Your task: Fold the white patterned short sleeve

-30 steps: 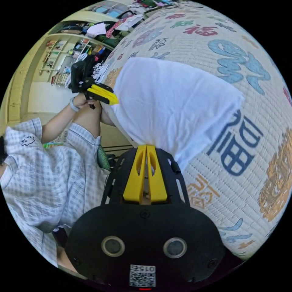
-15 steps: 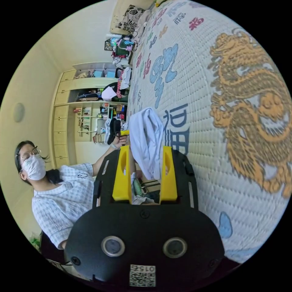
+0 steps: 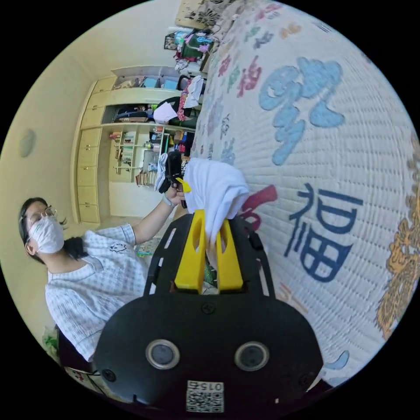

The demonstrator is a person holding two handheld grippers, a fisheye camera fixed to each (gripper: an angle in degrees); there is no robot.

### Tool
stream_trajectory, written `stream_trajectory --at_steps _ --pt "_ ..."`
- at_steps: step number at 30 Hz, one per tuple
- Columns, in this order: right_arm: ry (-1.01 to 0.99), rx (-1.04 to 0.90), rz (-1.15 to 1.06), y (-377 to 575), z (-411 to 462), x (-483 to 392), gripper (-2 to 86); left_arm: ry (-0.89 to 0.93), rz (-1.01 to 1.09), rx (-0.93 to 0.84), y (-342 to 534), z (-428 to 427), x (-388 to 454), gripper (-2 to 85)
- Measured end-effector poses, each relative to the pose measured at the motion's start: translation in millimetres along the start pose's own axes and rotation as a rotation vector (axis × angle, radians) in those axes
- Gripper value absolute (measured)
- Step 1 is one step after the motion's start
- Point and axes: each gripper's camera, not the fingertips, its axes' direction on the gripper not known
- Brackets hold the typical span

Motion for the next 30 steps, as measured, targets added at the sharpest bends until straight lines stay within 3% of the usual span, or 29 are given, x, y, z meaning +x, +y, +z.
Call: stream_trajectory --at_steps 9,17,23,30 --pt "-0.021 -0.102 -0.242 -62 114 -122 2.5 -0.036 0.093 0.218 89 -165 164 5.3" --pt "-0.121 -0.305 -0.433 -170 333 -252 2.4 -0.252 0.047 0.481 236 -392 317 5.3" --pt "-0.136 -0.388 -0.406 -237 503 -303 2.4 -0.327 -0.1 0.673 323 -531 363 5.3" --pt "0.079 -0.431 -0.283 -264 642 -289 3.1 -0.252 -0.352 0.83 387 -583 322 5.6"
